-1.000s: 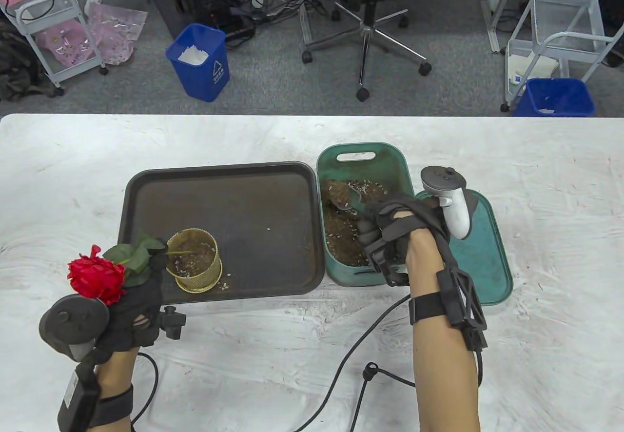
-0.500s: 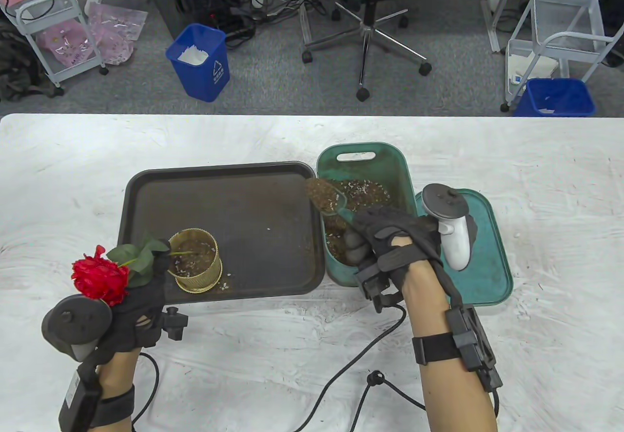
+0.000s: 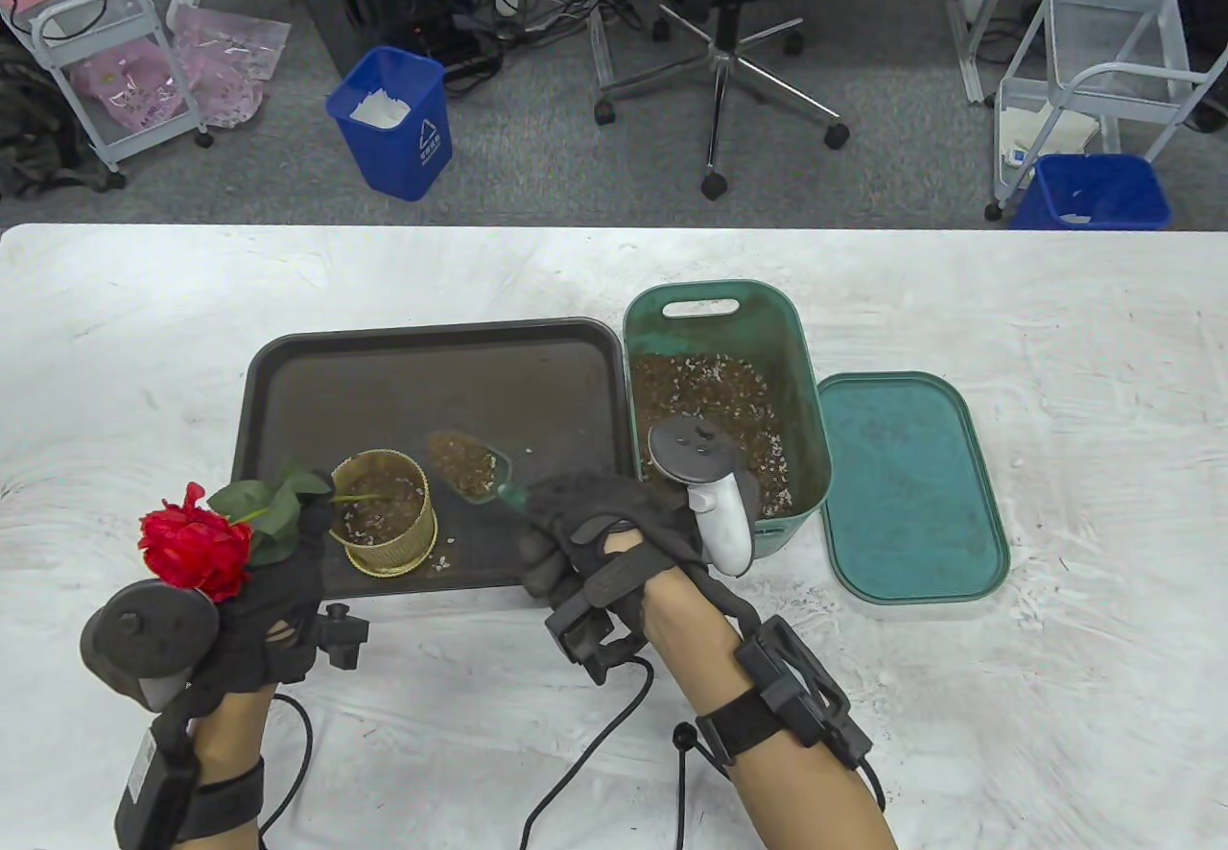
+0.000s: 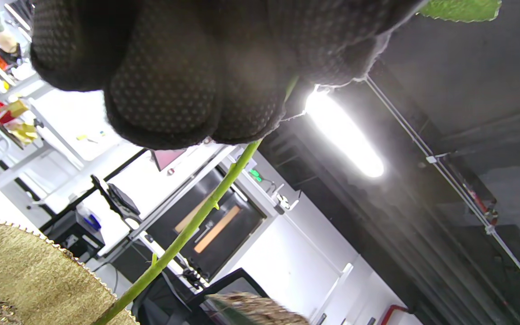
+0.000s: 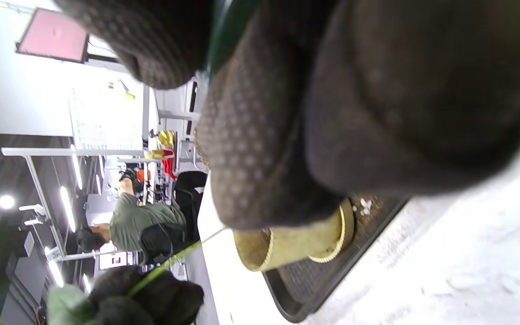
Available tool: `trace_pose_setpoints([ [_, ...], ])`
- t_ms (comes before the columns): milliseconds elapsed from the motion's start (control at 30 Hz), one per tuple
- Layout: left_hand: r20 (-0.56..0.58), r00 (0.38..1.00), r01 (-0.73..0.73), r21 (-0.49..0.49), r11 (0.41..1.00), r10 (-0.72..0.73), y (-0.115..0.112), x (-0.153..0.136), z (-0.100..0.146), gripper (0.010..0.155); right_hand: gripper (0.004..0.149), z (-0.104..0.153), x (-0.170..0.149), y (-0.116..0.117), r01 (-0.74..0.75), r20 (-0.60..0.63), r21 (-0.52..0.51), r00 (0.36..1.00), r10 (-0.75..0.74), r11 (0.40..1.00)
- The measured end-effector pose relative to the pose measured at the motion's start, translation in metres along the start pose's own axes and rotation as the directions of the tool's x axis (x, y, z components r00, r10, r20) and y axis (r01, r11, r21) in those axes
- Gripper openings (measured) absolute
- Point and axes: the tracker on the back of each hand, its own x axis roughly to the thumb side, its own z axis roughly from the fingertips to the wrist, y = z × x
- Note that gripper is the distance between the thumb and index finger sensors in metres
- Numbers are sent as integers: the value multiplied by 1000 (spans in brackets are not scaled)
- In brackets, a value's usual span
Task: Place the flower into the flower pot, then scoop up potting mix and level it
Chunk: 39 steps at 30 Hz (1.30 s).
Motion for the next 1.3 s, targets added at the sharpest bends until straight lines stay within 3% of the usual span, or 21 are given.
trace_pose_setpoints([
  [333,-1,1000,6,3,1000,-6,1,0,0,44,55,-16,9,32,-184,8,-34,983,185,982],
  [500,-7,1000,12,12,1000,-12,4,-1,0,44,55,-17,25,49,-378,58,-122,921,386,918],
  [767,1,1000,27,15,1000,-27,5,1,1,44,55,-9,44,78,-643,119,-271,717,687,717],
  [867,4,1000,29,13,999,-29,5,1,0,44,55,-5,50,90,-725,126,-346,593,795,595],
  [1300,23,998,52,11,999,-53,4,2,1,44,55,10,51,111,-799,98,-499,331,939,334],
])
